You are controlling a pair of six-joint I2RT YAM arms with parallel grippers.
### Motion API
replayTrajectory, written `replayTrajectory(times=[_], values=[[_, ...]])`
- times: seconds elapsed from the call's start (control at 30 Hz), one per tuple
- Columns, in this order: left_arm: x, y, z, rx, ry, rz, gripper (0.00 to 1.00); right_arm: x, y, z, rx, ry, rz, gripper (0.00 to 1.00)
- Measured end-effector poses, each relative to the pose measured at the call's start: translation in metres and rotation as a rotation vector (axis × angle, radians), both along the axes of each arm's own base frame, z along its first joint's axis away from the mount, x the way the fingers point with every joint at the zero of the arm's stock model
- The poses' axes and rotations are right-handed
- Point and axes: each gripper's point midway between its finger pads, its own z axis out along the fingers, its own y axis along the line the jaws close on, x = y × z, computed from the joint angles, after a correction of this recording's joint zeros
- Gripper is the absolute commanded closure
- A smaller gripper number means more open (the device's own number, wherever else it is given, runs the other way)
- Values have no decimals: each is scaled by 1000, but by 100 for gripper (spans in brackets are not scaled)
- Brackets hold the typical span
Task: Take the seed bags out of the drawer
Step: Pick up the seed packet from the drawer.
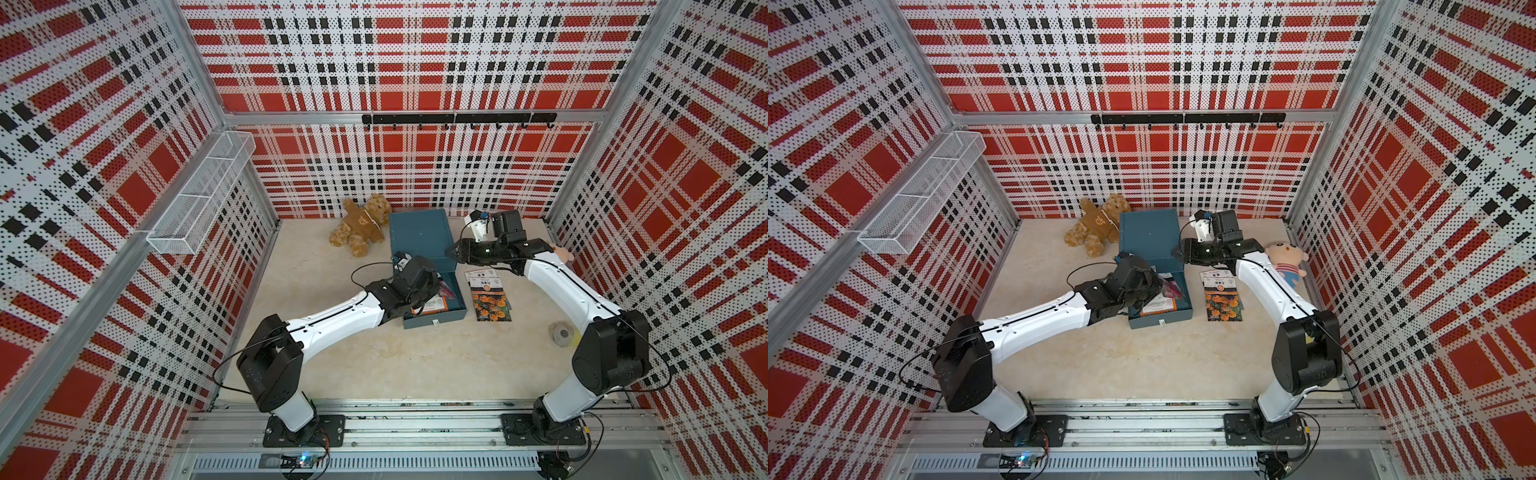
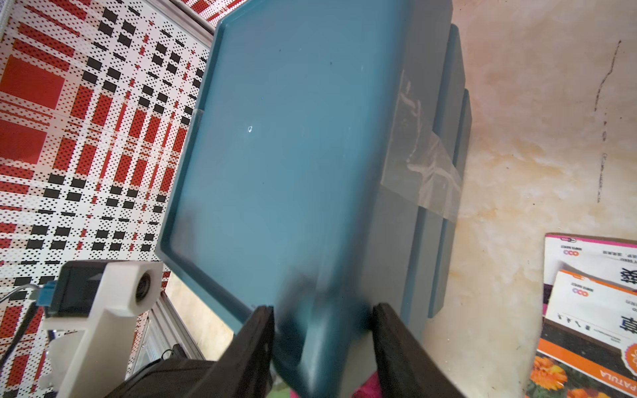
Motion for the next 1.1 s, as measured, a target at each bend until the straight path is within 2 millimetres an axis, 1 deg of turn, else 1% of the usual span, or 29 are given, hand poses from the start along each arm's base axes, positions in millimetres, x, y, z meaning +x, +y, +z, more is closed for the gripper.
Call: replayTrajectory(times=[0.1,0.27,0.53,0.63,0.83,0.93,1.03,1.1], values=[[2,5,4,-45,3,18,100,0,0,0,0,0,0,48],[-1,10,13,-112,5,24,100,0,0,0,1,1,0,48],[-11,5,51,-220,-34,-32,100,-1,0,0,0,4,0,48],[-15,3,61,-247,-42,-56,100,-1,0,0,-1,6,-1,48],[-31,4,75,-286,-49,-118,100,-2,-1,0,-4,16,-1,48],[-42,7,87,-309,-68,-158,100,-2,-1,0,-3,22,-1,48],[-59,21,105,-338,-105,-186,100,-3,0,0,-2,23,0,48],[-71,35,123,-361,-143,-195,100,-3,0,0,-2,23,0,48]])
